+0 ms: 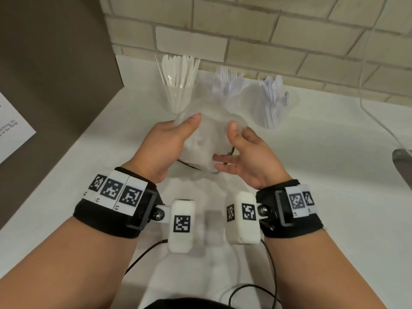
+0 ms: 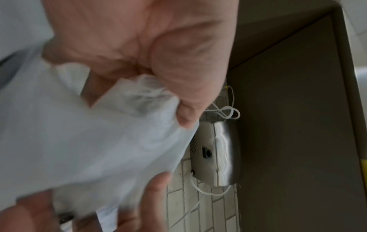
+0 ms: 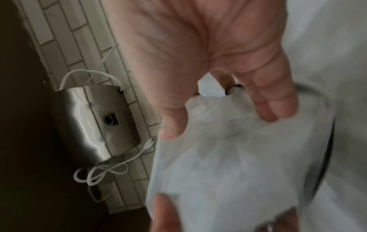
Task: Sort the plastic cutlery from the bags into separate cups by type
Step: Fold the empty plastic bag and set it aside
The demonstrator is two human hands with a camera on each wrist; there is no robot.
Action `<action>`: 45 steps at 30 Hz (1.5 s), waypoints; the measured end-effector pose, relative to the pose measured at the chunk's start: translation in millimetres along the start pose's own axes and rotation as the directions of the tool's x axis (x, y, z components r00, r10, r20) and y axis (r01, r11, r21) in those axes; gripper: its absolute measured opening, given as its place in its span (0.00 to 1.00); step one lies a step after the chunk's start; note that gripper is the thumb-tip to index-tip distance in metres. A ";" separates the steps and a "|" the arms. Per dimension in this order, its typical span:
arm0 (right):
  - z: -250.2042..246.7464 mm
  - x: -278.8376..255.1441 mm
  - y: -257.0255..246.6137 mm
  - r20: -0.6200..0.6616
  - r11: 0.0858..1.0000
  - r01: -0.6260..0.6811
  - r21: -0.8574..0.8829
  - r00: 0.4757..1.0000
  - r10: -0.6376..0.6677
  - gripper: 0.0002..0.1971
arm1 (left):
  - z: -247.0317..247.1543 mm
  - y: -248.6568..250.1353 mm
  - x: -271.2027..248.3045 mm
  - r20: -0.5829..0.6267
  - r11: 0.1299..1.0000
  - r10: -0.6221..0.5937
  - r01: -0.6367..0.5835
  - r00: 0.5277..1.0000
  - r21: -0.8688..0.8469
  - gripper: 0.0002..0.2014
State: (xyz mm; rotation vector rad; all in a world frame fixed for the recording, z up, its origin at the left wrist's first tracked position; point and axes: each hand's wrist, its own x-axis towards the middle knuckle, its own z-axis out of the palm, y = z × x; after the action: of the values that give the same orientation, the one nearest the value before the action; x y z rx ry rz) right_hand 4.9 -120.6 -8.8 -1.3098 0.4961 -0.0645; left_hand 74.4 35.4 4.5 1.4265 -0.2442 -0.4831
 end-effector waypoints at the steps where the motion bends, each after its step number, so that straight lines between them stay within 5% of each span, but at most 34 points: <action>1: 0.0 2.0 0.4 -0.050 0.999 0.021 0.033 0.999 -0.019 0.16 | -0.4 0.8 -0.7 0.039 0.998 -0.031 0.033 0.999 -0.053 0.12; 4: -4.3 4.1 2.0 -0.099 0.977 0.133 0.164 0.988 -0.117 0.07 | -5.8 0.1 5.7 -0.038 0.972 -0.102 0.092 0.994 -0.216 0.13; 7: -8.6 2.4 2.8 0.004 0.920 0.151 0.361 0.987 -0.163 0.06 | -10.4 -10.4 15.8 -0.120 0.948 -0.186 0.146 0.975 -0.284 0.17; 9: -7.0 0.9 3.8 0.108 0.884 0.129 0.450 0.975 -0.197 0.07 | -10.3 -20.3 19.5 -0.014 0.931 -0.287 0.276 0.958 -0.239 0.22; 12: 0.9 -2.7 3.2 0.163 0.899 0.139 0.416 0.961 -0.224 0.10 | -7.7 -26.7 13.8 0.296 0.854 -0.436 0.495 0.850 -0.163 0.24; 14: 2.6 0.5 4.0 0.007 0.957 0.244 0.155 0.969 -0.248 0.10 | -10.2 -29.8 15.1 0.337 0.884 -0.365 0.437 0.868 -0.169 0.23; 17: -8.7 6.6 4.7 -0.315 0.917 0.266 -0.296 0.880 -0.357 0.17 | -12.6 -28.8 23.1 -0.068 0.968 -0.189 0.174 0.980 -0.180 0.25; 19: -12.1 5.7 3.5 -0.247 0.937 0.214 -0.275 0.926 -0.284 0.19 | -13.4 -25.7 24.2 -0.349 0.999 0.026 -0.032 0.937 -0.011 0.23; 20: -10.9 5.1 4.5 -0.155 0.948 0.174 -0.267 0.963 -0.220 0.21 | -11.9 -22.9 22.2 -0.388 0.995 0.104 -0.095 0.916 0.043 0.18; 22: -4.3 3.0 9.4 -0.064 0.940 0.150 -0.308 0.982 -0.178 0.31 | -5.3 -20.0 17.1 -0.378 0.982 0.190 -0.177 0.906 0.071 0.05; 26: 2.1 6.6 14.8 -0.120 0.914 0.177 -0.365 0.965 -0.235 0.50 | 1.6 -21.3 12.6 -0.386 0.956 0.293 -0.274 0.875 0.103 0.04; 29: 10.2 -1.0 12.8 0.101 0.995 0.049 -0.083 0.994 -0.040 0.40 | 8.8 -19.4 7.4 -0.218 0.971 0.211 -0.229 0.953 -0.062 0.03; 31: 13.5 -2.4 15.1 0.164 0.994 0.095 0.062 0.981 -0.104 0.24 | 13.4 -17.7 4.6 -0.079 0.965 0.111 -0.126 0.991 -0.230 0.05; 33: 13.3 -2.2 16.7 0.139 0.975 0.160 0.156 0.974 -0.182 0.14 | 11.3 -18.4 7.2 -0.091 0.975 0.046 -0.065 0.995 -0.214 0.09; 39: 10.6 -2.5 17.3 0.146 0.949 0.249 0.193 0.949 -0.278 0.13 | 4.6 -23.1 12.4 0.038 0.978 -0.127 0.131 0.991 -0.163 0.14; 41: 10.7 0.2 18.4 0.045 0.962 0.269 0.049 0.961 -0.271 0.15 | 4.8 -24.6 13.5 -0.020 0.990 -0.095 0.093 0.995 -0.103 0.13; 43: 7.9 1.2 17.2 -0.129 0.941 0.255 -0.222 0.949 -0.288 0.18 | 1.0 -28.1 18.3 -0.211 0.990 0.068 -0.039 0.975 0.136 0.12; 45: 4.6 -1.8 14.8 -0.182 0.936 0.123 -0.331 0.965 -0.191 0.22 | -5.5 -29.7 22.1 -0.379 0.919 0.332 -0.205 0.864 0.336 0.13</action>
State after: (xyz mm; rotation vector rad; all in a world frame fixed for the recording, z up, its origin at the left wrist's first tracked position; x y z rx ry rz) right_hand 1.7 -111.8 -21.2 -1.6691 0.5986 -0.2700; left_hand 91.1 28.0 -28.2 1.7097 -0.1572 0.1146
